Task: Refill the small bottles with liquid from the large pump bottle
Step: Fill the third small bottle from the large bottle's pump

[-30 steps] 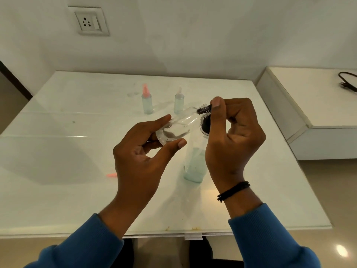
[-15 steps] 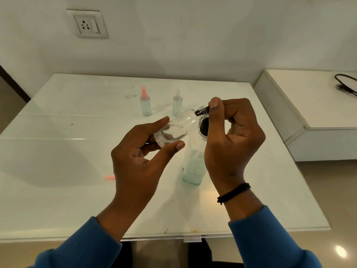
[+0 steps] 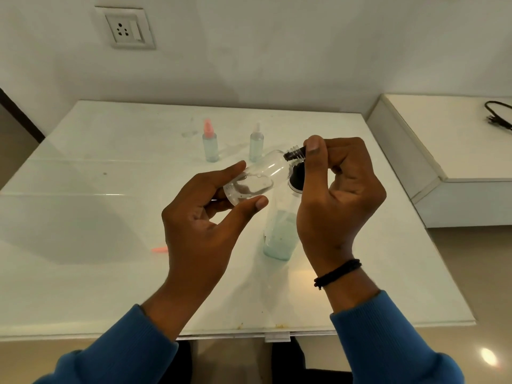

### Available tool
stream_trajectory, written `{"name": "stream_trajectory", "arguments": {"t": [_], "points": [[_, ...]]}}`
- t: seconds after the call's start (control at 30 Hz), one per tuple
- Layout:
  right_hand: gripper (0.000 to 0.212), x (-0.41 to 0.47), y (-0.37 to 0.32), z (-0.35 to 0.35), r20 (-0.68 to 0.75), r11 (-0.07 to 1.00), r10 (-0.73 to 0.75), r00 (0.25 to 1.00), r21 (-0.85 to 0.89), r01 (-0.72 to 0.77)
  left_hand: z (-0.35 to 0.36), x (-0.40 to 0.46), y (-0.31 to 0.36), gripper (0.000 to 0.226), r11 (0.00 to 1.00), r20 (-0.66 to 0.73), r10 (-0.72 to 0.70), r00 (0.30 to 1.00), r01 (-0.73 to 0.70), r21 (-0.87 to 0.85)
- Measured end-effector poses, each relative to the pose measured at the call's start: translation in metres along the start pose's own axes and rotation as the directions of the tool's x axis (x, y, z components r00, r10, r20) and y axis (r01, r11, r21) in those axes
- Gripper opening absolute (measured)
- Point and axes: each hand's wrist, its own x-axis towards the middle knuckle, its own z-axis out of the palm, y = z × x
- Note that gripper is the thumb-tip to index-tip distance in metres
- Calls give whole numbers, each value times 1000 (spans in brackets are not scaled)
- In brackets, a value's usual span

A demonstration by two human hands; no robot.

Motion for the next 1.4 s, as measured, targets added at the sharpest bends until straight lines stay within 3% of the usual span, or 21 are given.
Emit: {"name": "stream_trajectory", "arguments": {"t": [1.4], "points": [[19,3,-1,0,29,998,61,998,5,-61,1,0,1,45,1000,-4,9,1000,-9,-22]]}}
